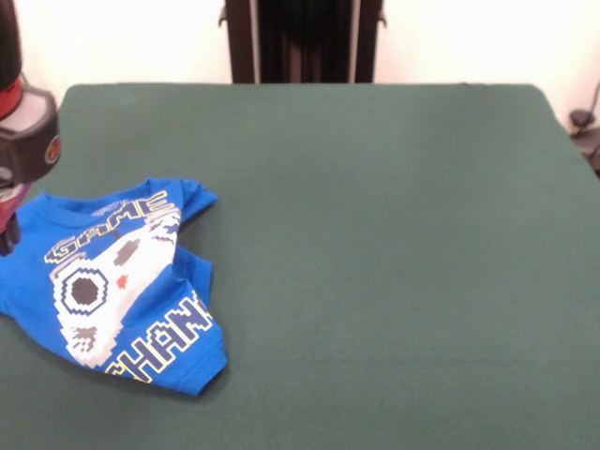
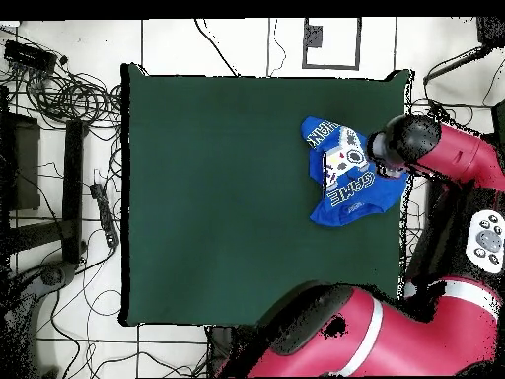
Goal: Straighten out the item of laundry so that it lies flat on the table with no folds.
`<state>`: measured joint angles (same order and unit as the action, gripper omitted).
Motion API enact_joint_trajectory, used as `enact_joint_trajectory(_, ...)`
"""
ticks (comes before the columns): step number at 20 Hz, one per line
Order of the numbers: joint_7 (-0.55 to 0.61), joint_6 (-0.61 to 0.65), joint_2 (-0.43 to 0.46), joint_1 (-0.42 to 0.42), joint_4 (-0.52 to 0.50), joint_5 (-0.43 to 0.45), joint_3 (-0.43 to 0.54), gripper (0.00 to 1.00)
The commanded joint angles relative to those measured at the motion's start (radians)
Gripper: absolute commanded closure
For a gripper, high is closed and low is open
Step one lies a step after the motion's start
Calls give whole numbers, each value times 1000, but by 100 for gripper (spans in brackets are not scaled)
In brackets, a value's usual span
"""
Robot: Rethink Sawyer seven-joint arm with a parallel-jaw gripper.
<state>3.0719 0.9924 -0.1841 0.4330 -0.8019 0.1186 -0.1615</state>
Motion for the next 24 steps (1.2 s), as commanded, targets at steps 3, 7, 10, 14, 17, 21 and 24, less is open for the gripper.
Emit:
enact_joint_trajectory(3,-16,23,-61,-70,-220,-56,82,100)
enact_joint_trajectory(7,-5,10,-73,-75,-251,-70,83,100)
enact_joint_trajectory(10,4,-21,-76,-76,-281,-80,90,100)
enact_joint_trajectory(14,24,-69,-85,-84,-326,-90,91,100)
enact_joint_trajectory(17,43,-92,-97,-95,-356,-94,86,100)
enact_joint_trajectory(21,70,-94,-115,-106,-390,-114,84,100)
enact_joint_trajectory(24,88,-89,-128,-119,-408,-124,78,100)
